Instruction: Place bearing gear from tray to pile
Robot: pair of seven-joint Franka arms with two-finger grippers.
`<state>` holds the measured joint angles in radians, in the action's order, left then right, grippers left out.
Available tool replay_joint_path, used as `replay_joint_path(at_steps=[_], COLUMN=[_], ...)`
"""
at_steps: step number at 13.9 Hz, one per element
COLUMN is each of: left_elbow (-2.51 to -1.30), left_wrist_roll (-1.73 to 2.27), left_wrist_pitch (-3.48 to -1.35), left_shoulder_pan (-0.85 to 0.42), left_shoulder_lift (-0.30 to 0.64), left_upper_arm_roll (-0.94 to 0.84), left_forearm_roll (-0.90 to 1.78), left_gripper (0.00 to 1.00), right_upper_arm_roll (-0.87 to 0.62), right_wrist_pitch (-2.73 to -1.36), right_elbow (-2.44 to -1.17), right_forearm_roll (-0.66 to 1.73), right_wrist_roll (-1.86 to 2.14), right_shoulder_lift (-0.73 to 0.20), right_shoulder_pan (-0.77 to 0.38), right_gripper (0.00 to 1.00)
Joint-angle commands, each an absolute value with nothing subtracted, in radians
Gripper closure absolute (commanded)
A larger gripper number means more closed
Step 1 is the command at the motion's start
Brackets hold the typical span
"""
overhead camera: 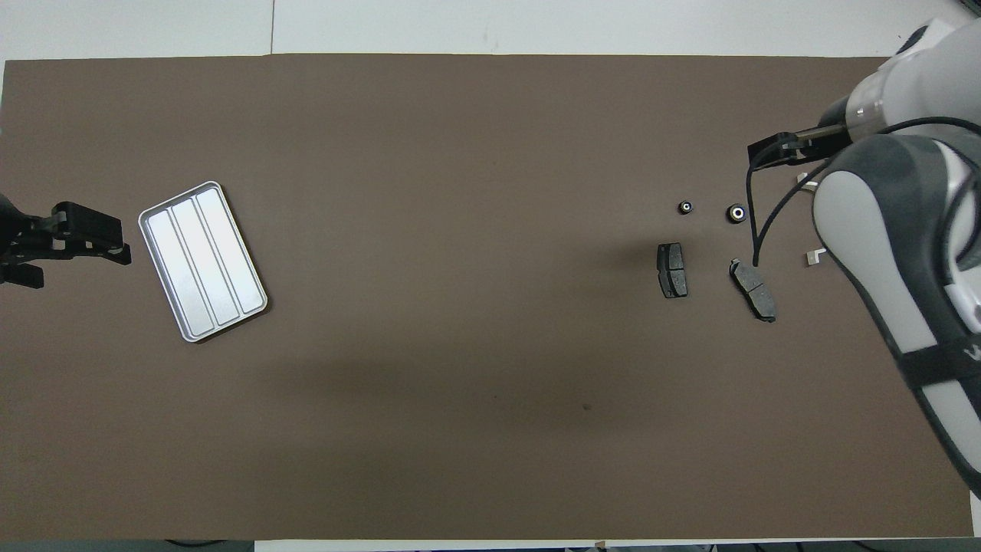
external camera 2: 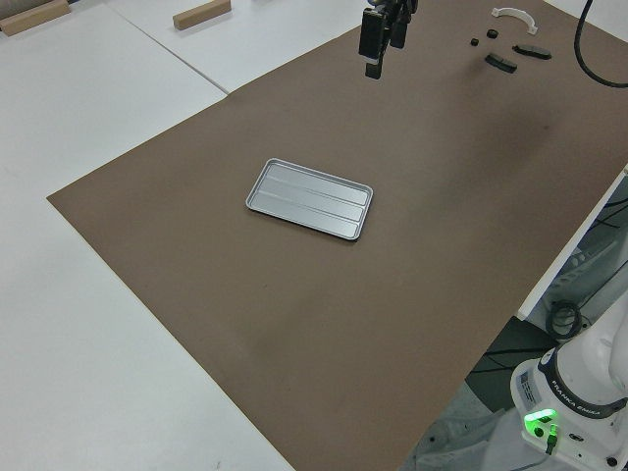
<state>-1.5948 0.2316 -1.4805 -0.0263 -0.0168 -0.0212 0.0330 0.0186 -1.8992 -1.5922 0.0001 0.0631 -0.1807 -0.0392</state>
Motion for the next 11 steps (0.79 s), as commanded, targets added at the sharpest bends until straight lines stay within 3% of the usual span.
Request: replay_joint_path(at_steps=[1, 5, 11], left_elbow=[-1.634, -1.634, -1.634], left_wrist_roll=[0.225, 0.225, 0.225], left_wrist_pitch=[-1.502, -1.502, -1.502], left_shoulder_pan=[-0.034, -0.034, -0.034], left_shoulder_lift=[-0.049, -0.049, -0.049], left_upper_arm_roll=[-0.012, -0.012, -0.012], left_forearm_roll=[0.043, 0.043, 0.043], left_gripper=[0.0, 0.0, 0.0], right_upper_arm_roll=[0.008, 0.009, 0.009], right_wrist_pitch=[-1.809, -1.61, -1.537], right_elbow=[-1.627, -1.631, -1.648], right_forearm_roll=[0.002, 0.002, 0.0], right_wrist_roll=[0.069, 0.063, 0.067], right_shoulder_lift=[-0.065, 0.04, 0.063], right_shoulder_pan=[-0.006, 0.012, 0.075], right_gripper=[0.0, 0.0, 0.0])
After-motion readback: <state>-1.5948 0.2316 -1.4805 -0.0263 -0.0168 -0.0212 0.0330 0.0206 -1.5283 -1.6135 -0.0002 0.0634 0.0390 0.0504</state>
